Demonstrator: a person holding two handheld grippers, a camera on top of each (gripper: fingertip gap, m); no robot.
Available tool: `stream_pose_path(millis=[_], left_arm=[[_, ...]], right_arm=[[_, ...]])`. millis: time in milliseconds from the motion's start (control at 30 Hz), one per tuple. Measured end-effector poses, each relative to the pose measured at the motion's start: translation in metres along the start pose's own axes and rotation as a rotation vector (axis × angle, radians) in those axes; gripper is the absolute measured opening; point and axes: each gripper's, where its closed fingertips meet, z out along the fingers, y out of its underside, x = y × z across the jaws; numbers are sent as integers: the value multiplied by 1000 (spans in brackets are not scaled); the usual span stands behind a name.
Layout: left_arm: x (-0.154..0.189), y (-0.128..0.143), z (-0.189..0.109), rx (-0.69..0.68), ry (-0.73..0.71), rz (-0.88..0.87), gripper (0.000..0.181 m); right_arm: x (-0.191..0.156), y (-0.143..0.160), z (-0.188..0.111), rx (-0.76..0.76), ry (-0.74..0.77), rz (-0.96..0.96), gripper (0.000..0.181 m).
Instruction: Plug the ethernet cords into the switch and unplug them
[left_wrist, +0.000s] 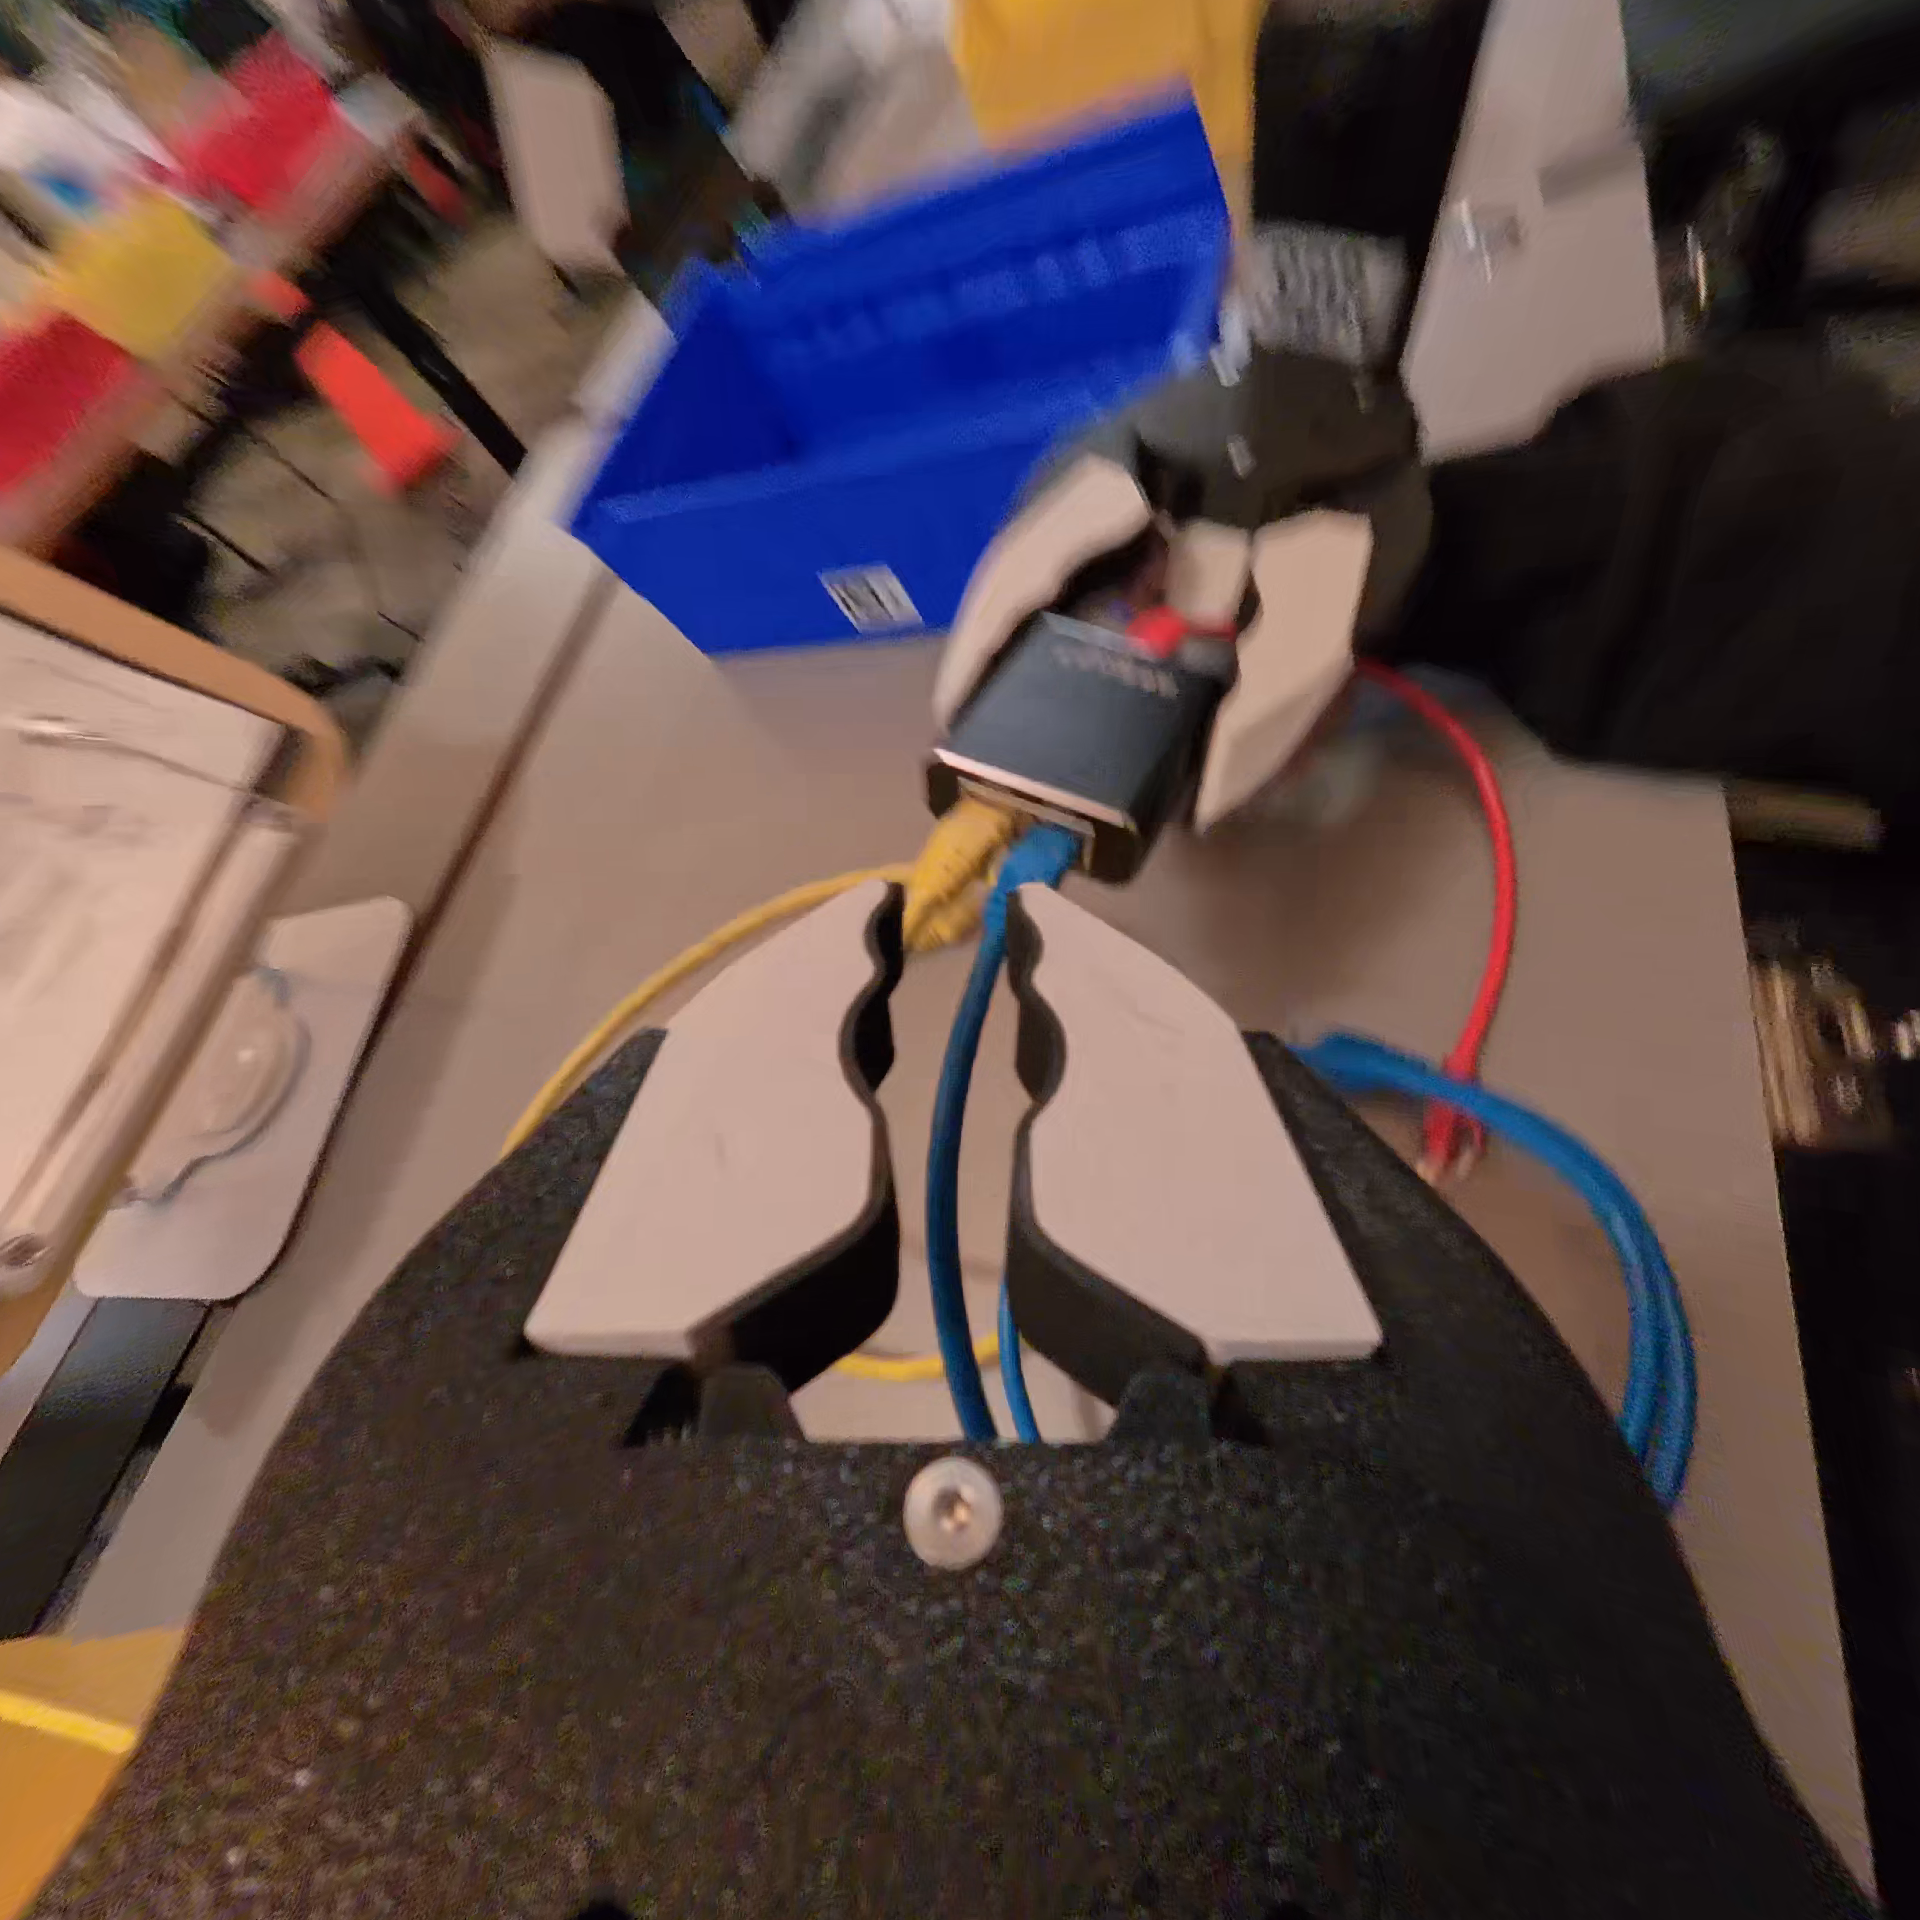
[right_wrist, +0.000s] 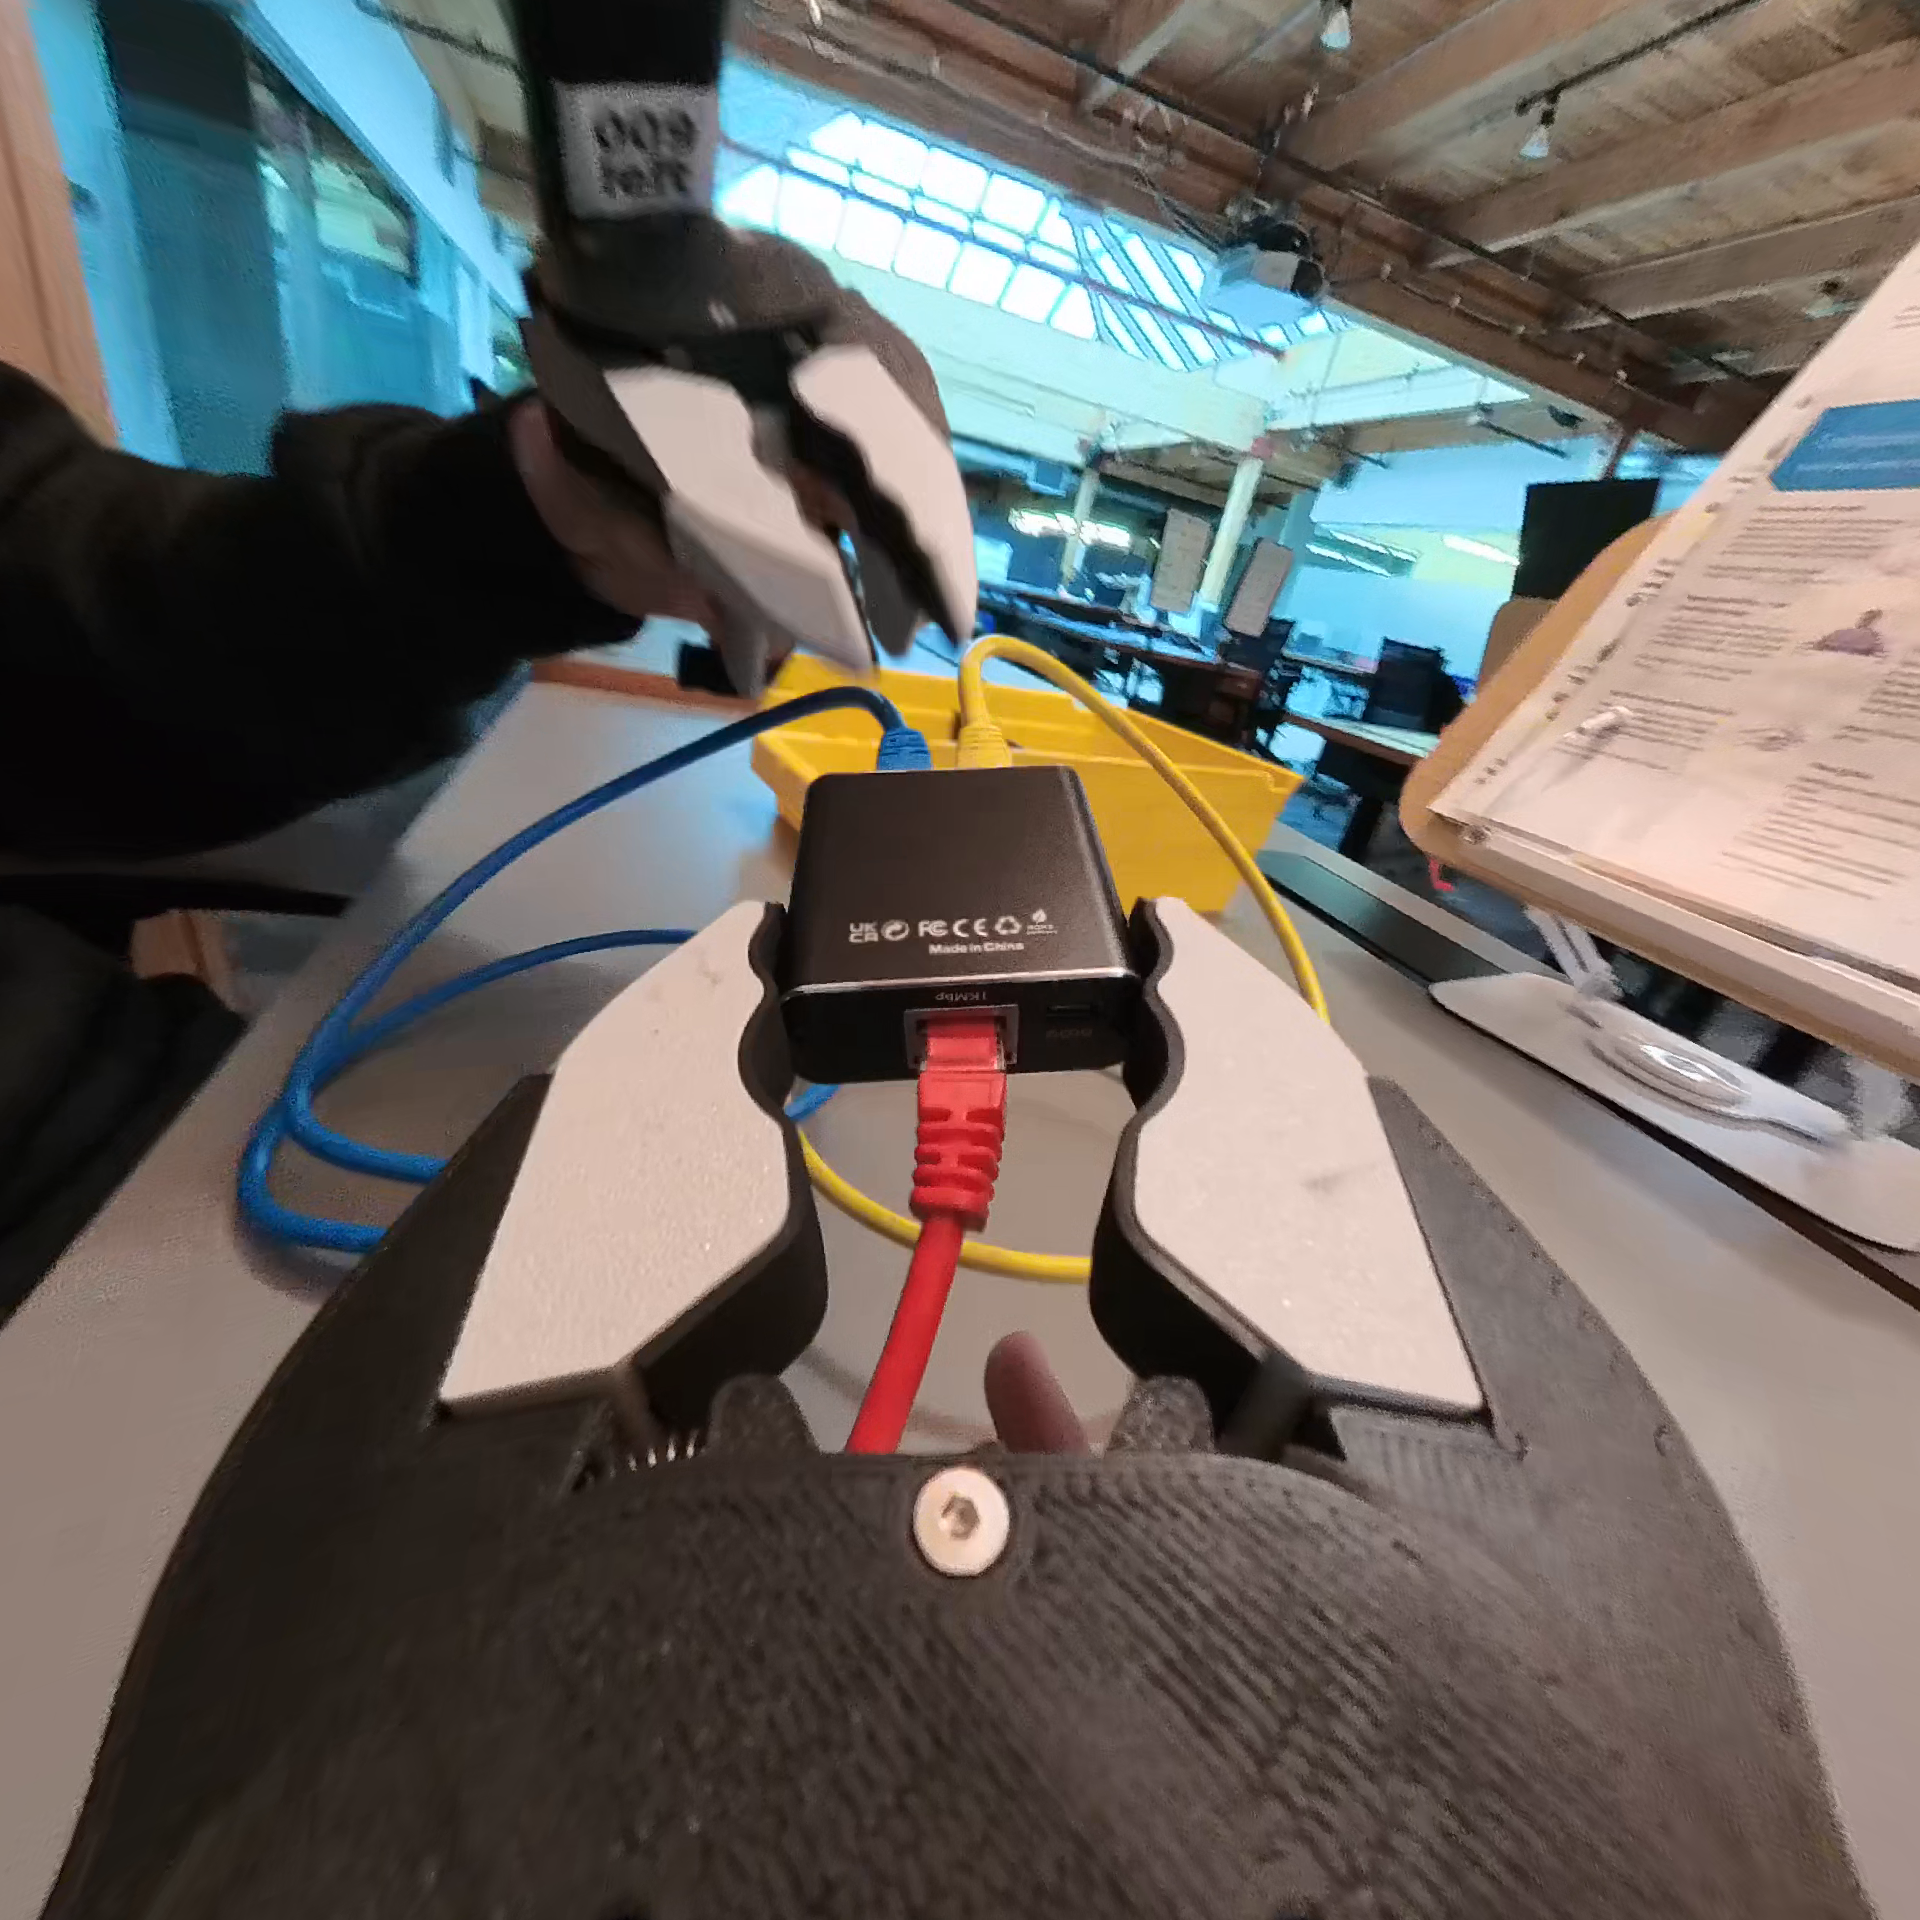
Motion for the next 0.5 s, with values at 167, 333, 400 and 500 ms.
stream_pose_path(millis=[167,333,400,500], left_arm=[[-50,12,-67,313,-278,-220,31],[-51,98,-71,183,-336,-338,35],[-42,117,-63,131,-309,-341,36],[-33,128,-53,84,-269,-327,42]], right_arm=[[25,-13,-7,-52,167,-39,63],[49,-71,-17,-10,334,-149,63],[63,-104,-26,10,403,-200,63],[88,-156,-51,4,519,-285,63]])
